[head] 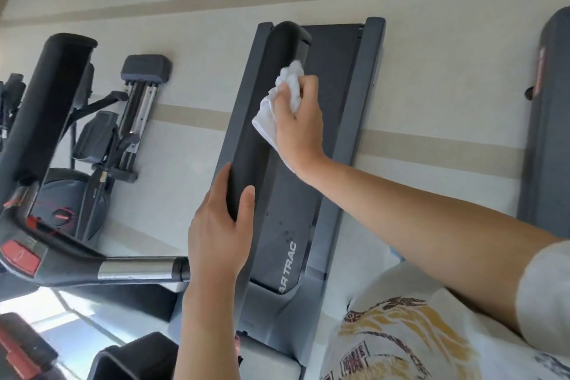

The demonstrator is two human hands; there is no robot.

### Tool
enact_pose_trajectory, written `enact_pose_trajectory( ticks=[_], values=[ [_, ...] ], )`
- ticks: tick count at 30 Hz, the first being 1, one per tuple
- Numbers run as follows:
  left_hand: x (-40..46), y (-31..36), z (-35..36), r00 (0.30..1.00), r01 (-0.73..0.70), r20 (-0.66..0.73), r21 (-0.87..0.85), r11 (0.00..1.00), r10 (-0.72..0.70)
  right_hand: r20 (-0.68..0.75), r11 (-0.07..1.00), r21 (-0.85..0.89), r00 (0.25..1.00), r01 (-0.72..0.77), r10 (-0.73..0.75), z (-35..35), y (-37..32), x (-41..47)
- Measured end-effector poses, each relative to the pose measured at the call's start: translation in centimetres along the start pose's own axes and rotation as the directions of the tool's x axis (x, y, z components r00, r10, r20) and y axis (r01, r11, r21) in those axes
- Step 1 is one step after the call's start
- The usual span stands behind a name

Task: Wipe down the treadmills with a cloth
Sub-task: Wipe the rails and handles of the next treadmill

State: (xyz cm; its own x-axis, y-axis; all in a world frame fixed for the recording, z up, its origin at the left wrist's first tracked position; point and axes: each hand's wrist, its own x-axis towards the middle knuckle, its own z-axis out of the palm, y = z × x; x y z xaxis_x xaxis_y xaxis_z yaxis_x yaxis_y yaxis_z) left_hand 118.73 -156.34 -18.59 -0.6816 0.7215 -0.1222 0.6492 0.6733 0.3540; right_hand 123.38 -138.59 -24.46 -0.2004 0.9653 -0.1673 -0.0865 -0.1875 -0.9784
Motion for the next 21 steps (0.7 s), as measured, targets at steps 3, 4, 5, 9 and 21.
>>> enact_pose_trajectory(
  ticks=[3,4,5,9,21],
  values=[
    [-1.8,-0.6,0.0,1.0,-0.009,-0.017,-0.066,0.998,0.008,0.058,1.0,-0.017,0.998,-0.013,0.014,-0.1,0.5,-4.5],
    [-2.8,-1.0,-0.1,0.999,-0.026,-0.029,-0.076,0.997,0.024,0.071,1.0,-0.02,0.997,-0.012,0.013,-0.1,0.6,-6.1],
    [-3.9,-1.6,-0.2,0.998,-0.047,-0.043,-0.078,0.996,0.043,0.082,1.0,-0.017,0.997,-0.009,0.011,-0.1,0.7,-7.6],
    [-8.9,-4.9,-0.9,0.996,-0.063,-0.065,-0.09,0.994,0.057,0.118,1.0,0.017,0.993,-0.014,0.012,0.2,1.7,-13.4],
    [-18.4,-12.7,-1.9,0.992,-0.079,-0.106,-0.079,0.994,0.071,0.316,0.982,-0.112,0.942,0.154,-0.112,-0.4,5.0,-28.2]
  ],
)
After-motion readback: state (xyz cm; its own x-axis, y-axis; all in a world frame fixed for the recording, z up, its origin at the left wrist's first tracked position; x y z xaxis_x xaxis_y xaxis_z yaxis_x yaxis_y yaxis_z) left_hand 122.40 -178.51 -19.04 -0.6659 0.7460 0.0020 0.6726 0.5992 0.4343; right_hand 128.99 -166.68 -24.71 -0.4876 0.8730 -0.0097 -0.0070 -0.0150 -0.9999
